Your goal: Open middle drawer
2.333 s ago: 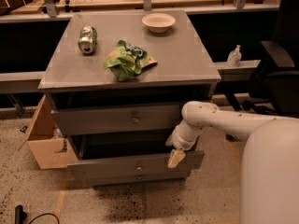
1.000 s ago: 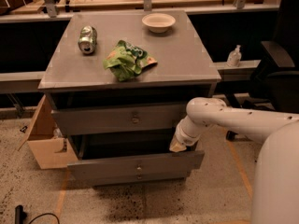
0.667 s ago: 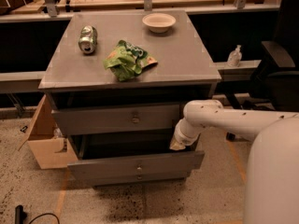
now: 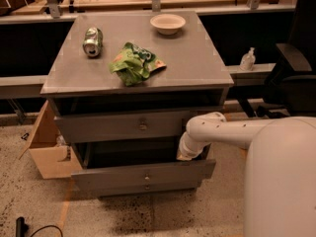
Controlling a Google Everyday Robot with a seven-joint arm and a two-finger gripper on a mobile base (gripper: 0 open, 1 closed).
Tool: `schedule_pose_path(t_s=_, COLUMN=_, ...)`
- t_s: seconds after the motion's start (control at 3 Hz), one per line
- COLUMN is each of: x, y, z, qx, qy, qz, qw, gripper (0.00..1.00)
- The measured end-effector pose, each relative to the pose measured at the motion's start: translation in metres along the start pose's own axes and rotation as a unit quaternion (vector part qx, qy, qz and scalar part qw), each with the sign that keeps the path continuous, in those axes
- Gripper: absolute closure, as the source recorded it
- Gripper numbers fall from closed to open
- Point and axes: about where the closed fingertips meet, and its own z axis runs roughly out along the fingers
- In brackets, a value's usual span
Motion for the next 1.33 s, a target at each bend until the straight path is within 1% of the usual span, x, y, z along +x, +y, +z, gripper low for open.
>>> schedule_pose_path(t_s=0.33, x=-0.001, y=0.001, z=0.017, qx=0.012, qy=0.007, qz=-0.02, qw=0.9997, gripper=1.0)
schedule_pose_path(t_s=0.67, x=-0.001, y=0.0, z=0.032, qx=0.017, qy=0.017, qz=-0.048, qw=0.9986, gripper=1.0)
schedule_pose_path(t_s=1.0, x=-0.003, y=0.004, z=0.045, qx=0.005, qy=0.023, qz=-0.079, qw=0.9966, gripper=1.0)
schedule_pose_path(t_s=1.33, x=-0.005, y=0.006, z=0.044, qx=-0.001, qy=0.024, qz=-0.088, qw=0.9958, gripper=1.0)
